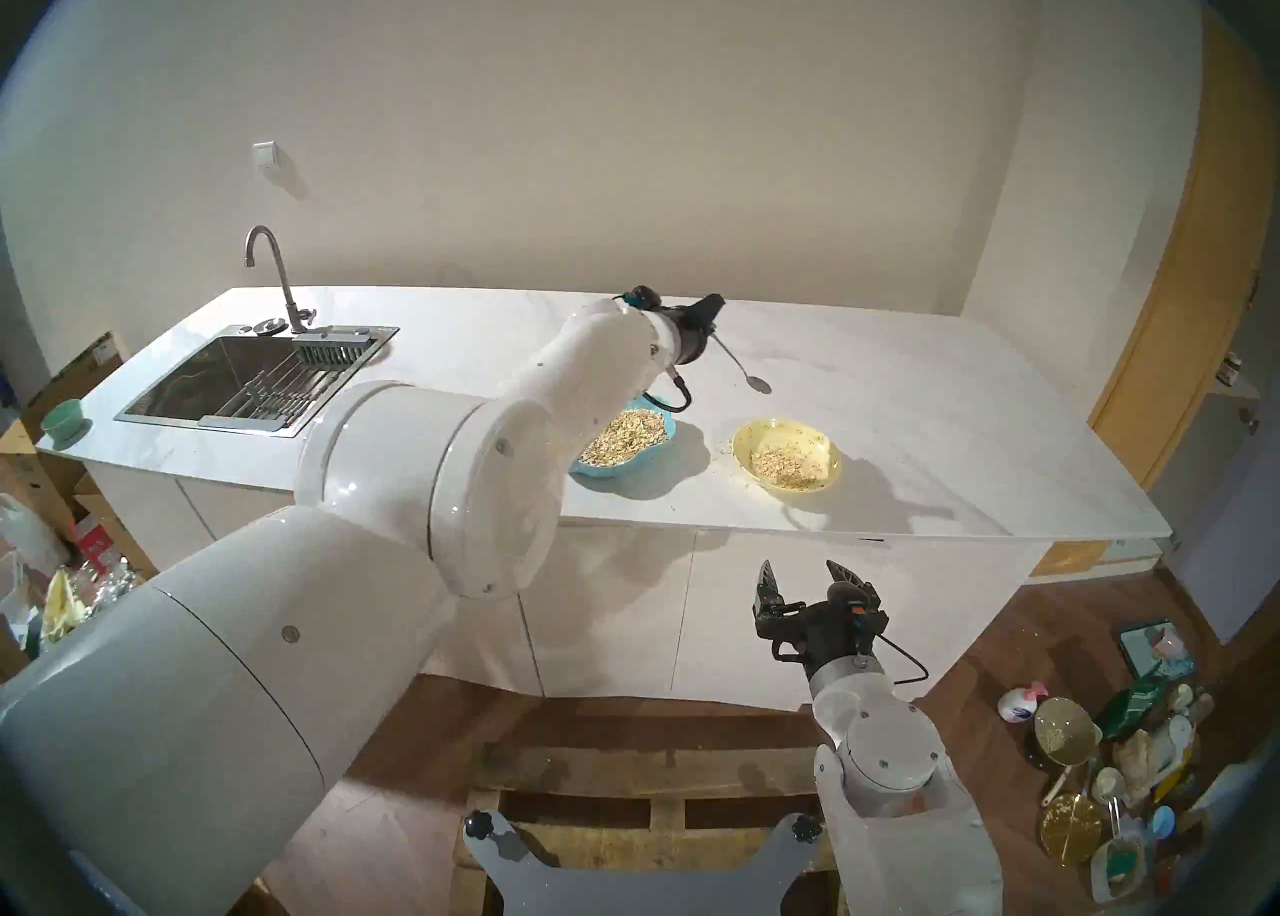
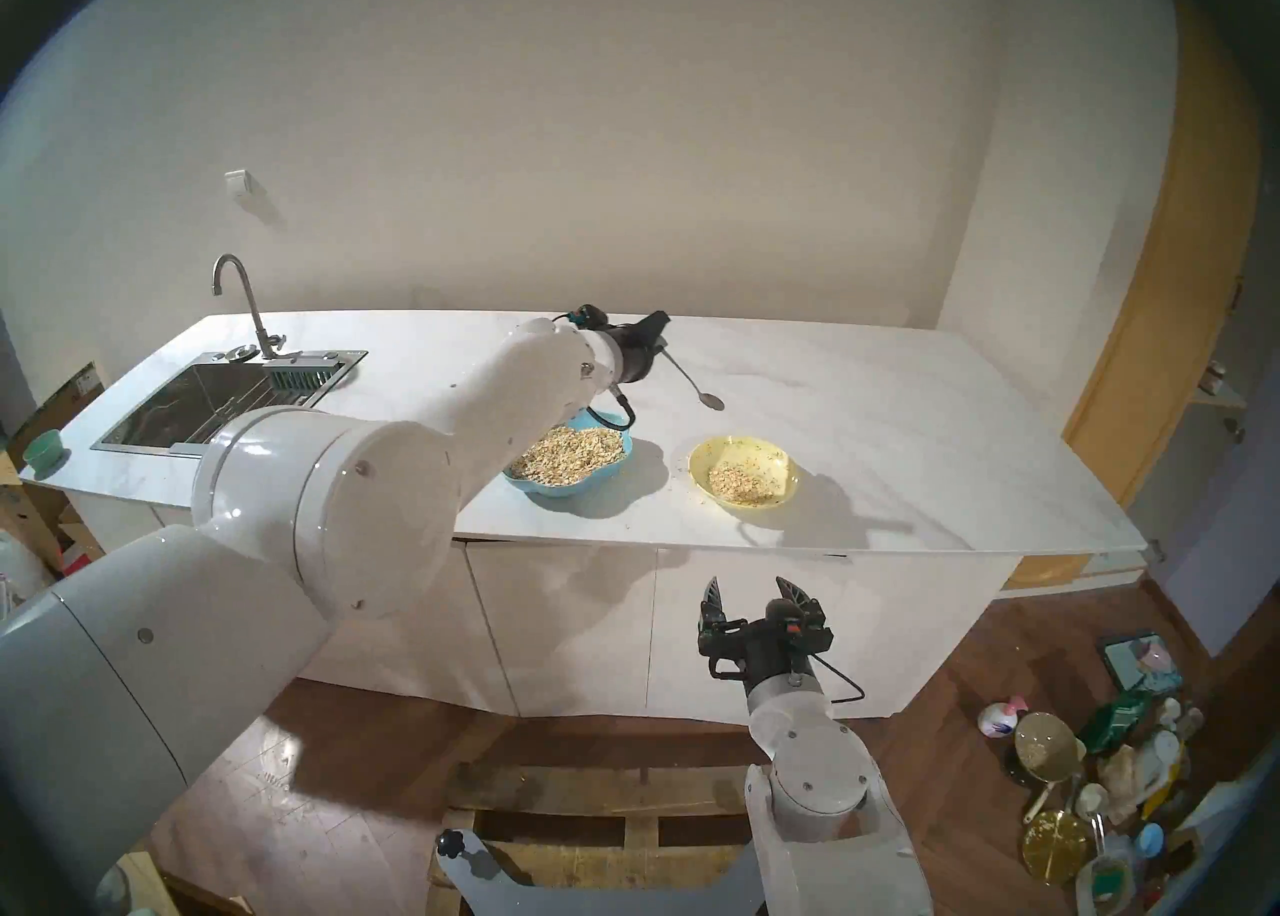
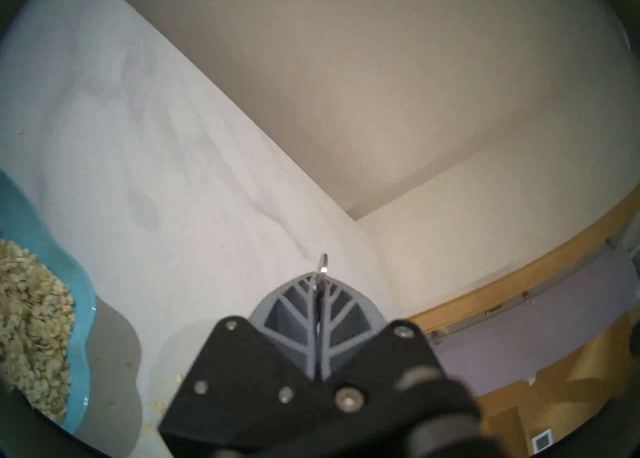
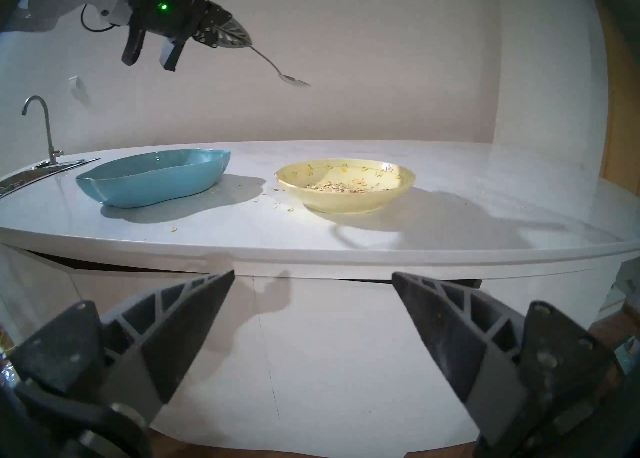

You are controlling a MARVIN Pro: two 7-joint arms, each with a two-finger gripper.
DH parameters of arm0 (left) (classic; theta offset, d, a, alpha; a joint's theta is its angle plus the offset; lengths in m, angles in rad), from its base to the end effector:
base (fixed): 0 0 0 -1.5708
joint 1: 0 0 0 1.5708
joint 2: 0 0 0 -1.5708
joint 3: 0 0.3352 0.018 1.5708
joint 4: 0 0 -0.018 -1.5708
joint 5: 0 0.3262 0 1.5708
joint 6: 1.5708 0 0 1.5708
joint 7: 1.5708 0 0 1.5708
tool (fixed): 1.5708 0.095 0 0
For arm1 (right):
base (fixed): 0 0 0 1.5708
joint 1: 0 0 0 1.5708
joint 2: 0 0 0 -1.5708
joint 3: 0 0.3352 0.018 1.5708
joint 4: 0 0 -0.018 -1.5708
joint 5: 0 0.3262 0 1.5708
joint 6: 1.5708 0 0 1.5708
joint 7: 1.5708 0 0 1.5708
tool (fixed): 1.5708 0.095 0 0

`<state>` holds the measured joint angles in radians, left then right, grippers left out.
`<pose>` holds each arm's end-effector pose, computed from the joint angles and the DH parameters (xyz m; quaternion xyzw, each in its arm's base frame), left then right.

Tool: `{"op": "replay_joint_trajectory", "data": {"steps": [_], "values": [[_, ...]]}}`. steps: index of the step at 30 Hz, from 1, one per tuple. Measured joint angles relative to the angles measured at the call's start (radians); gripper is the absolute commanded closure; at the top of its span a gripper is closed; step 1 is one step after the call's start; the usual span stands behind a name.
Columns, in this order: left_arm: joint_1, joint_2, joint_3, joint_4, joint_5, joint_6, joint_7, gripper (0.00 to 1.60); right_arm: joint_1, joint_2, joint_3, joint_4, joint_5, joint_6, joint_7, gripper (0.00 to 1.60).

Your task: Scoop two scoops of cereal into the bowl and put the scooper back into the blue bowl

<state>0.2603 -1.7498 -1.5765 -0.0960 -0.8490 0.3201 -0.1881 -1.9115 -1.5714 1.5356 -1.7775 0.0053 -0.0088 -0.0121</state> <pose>0.7165 -0.1667 -0.1557 0.7535 0.1702 0.4532 0.4448 0.3199 0.0143 -0.3951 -0.7499 -0.0023 -0.6614 0.0127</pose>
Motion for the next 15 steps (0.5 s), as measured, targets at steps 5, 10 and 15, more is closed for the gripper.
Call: {"op": "replay_joint_trajectory", "data": {"steps": [5, 10, 15], "values": [[-0.006, 0.086, -0.07, 0.001, -0.014, 0.034, -0.003, 1.6, 0.0, 0.0, 0.0, 0.0, 0.0, 0.0, 0.0, 0.0], [-0.012, 0.153, -0.079, -0.005, -0.014, 0.068, -0.021, 1.6, 0.0, 0.0, 0.0, 0.0, 0.0, 0.0, 0.0, 0.0], [-0.013, 0.206, -0.072, -0.008, -0.01, 0.088, -0.043, 1.6, 0.0, 0.0, 0.0, 0.0, 0.0, 0.0, 0.0, 0.0]]}}
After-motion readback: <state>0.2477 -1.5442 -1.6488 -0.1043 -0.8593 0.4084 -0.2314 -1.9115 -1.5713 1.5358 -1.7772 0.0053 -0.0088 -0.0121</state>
